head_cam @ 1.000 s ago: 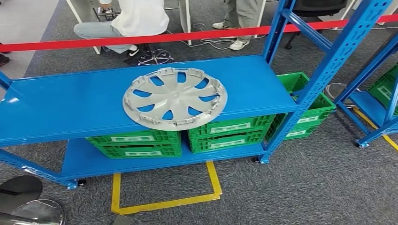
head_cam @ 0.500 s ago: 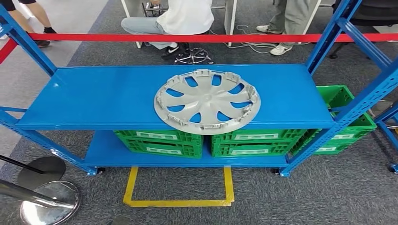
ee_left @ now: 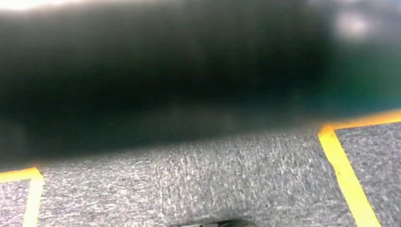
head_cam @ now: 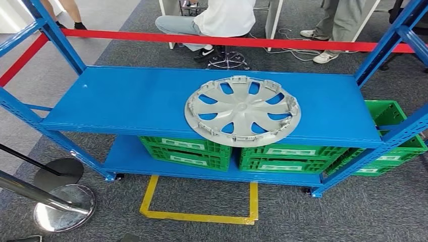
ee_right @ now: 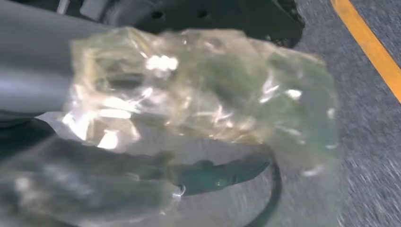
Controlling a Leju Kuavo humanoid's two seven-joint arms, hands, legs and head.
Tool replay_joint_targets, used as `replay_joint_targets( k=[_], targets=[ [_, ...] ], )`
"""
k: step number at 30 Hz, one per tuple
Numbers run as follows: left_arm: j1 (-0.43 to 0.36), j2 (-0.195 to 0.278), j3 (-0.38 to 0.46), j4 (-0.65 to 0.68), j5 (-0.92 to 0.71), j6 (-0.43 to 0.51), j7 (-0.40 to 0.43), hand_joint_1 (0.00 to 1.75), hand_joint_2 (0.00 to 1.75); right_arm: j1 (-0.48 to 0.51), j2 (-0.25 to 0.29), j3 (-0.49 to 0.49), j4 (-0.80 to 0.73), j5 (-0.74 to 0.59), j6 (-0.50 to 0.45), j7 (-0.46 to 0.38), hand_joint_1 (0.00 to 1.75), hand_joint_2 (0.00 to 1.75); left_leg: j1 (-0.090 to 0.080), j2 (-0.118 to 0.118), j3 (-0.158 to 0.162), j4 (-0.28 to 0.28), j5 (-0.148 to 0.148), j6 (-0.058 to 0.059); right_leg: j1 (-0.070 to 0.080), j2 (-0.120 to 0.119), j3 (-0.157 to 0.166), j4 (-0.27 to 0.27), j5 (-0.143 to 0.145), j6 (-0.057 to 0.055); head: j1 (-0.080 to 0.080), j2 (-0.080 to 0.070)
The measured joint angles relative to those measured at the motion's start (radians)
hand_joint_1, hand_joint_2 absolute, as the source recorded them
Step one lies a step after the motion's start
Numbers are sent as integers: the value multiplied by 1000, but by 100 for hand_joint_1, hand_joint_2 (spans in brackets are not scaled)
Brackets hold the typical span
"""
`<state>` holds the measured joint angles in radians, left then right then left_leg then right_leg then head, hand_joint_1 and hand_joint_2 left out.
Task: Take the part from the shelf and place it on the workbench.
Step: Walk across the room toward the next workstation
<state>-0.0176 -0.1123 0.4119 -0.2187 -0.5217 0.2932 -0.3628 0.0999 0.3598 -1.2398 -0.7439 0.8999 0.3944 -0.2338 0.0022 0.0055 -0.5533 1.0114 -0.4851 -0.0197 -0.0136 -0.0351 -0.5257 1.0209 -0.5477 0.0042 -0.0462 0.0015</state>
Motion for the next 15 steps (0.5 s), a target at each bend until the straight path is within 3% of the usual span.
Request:
replay_joint_targets(
  k=[2,4,8,15],
  targets=[
    [3,0,3,0,0,3,2,0,175,-2,0,-3,6,-10,-10,14,0,175,-1,-1,2,-1,-2,1,-1,-1,3,-6,1,1,0,0],
    [2,1,6,0,-5,-6,11,0,175,-4,0,-5,10,-13,-27,20,0,175,-1,-1,3,-1,-3,5,-1,0,7,-13,4,5,0,0],
    [4,0,8,0,-6,-55,12,0,0,-4,0,-4,12,-34,-50,18,0,0,-1,-1,3,0,-5,10,-1,0,20,-19,6,10,0,0],
    [6,-1,27,0,19,-87,3,0,0,-5,0,-2,14,-85,-39,24,0,0,-2,-1,5,0,-7,12,-1,0,21,-21,6,16,0,0]
  ],
)
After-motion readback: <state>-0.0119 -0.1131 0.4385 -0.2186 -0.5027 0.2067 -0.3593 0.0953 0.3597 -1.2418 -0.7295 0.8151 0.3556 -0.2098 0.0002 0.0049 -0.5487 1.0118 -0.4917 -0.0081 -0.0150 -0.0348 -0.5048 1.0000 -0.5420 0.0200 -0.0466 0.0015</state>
